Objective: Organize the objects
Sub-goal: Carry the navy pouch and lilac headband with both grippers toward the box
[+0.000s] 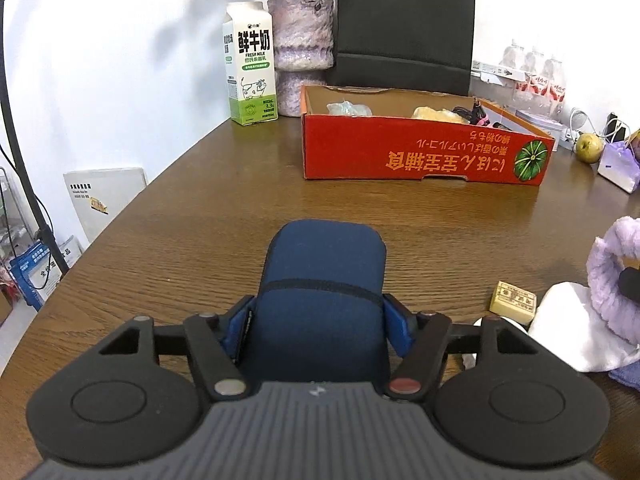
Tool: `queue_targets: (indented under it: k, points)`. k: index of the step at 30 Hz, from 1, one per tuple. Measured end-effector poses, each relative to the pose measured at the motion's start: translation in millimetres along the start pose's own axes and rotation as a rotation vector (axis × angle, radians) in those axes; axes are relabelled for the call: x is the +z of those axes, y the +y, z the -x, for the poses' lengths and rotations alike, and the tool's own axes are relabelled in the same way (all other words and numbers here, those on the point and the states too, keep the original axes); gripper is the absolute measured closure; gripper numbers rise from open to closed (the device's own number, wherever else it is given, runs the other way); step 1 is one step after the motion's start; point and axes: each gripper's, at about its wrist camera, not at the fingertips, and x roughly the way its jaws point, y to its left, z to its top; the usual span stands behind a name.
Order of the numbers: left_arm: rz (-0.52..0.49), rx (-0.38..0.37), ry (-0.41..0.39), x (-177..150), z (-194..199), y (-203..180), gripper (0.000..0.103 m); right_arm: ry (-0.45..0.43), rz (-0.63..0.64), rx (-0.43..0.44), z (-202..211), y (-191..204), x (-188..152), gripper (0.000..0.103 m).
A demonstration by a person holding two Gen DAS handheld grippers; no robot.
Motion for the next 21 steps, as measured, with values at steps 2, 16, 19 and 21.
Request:
queue_targets:
  k: [2,16,19,21]
  points:
    - [0.000,0.004,-0.010,-1.5,2.3,-1.3,0.036,-0.004,0.000,0.000,0.2,0.3,0.2,0.069]
    - [0.081,0.049,-0.084,-7.3,20.8,2.3,0.037,-0.055,0.013,-0.008,7.0,2.0,0.6,0.069]
    - [0.096,0.059,-0.096,-5.9,26.7,3.0,0.037,-0.064,0.015,-0.005,8.0,2.6,0.9,0.069]
    - [0.103,0.060,-0.102,-4.6,30.6,2.5,0.037,-0.074,0.018,-0.001,9.6,3.0,0.9,0.069]
